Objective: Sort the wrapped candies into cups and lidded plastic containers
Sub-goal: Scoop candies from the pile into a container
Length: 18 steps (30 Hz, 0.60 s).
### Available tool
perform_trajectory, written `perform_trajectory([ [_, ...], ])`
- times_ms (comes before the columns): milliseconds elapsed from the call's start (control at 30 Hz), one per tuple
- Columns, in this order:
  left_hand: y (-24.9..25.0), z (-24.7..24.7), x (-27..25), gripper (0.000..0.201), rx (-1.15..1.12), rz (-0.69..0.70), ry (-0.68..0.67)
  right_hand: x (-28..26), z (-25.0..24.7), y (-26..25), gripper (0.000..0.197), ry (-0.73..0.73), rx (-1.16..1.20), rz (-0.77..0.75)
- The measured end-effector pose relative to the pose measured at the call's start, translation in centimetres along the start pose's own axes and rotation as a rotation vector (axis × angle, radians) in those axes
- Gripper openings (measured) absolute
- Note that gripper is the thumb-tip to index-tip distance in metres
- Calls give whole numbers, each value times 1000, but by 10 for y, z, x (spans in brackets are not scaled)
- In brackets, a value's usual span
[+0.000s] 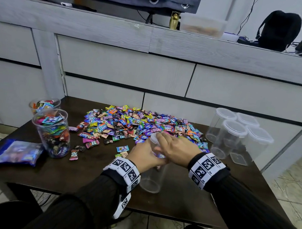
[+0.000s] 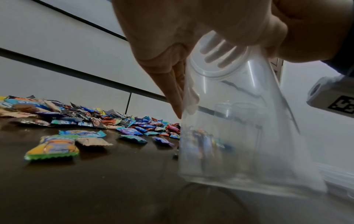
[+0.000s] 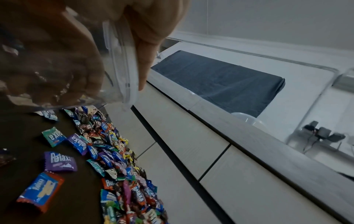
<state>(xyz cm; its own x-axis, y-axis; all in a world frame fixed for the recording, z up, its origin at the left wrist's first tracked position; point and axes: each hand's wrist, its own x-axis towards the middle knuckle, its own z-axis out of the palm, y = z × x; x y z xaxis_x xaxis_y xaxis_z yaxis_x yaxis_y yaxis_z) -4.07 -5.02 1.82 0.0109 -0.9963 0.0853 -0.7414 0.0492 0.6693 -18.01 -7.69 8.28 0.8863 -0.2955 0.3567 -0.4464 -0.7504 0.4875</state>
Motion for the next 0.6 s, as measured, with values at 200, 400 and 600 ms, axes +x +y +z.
perform_trajectory([
  [200,1,-3,-2,63,8,-58,55,-3,-2,0,41,-41,31,6],
  [400,5,0,-2,69,37,-159,106,-8,3,5,42,-122,34,-41],
  [600,6,6,-3,78,79,-188,144,-14,10,4,55,-224,57,1],
])
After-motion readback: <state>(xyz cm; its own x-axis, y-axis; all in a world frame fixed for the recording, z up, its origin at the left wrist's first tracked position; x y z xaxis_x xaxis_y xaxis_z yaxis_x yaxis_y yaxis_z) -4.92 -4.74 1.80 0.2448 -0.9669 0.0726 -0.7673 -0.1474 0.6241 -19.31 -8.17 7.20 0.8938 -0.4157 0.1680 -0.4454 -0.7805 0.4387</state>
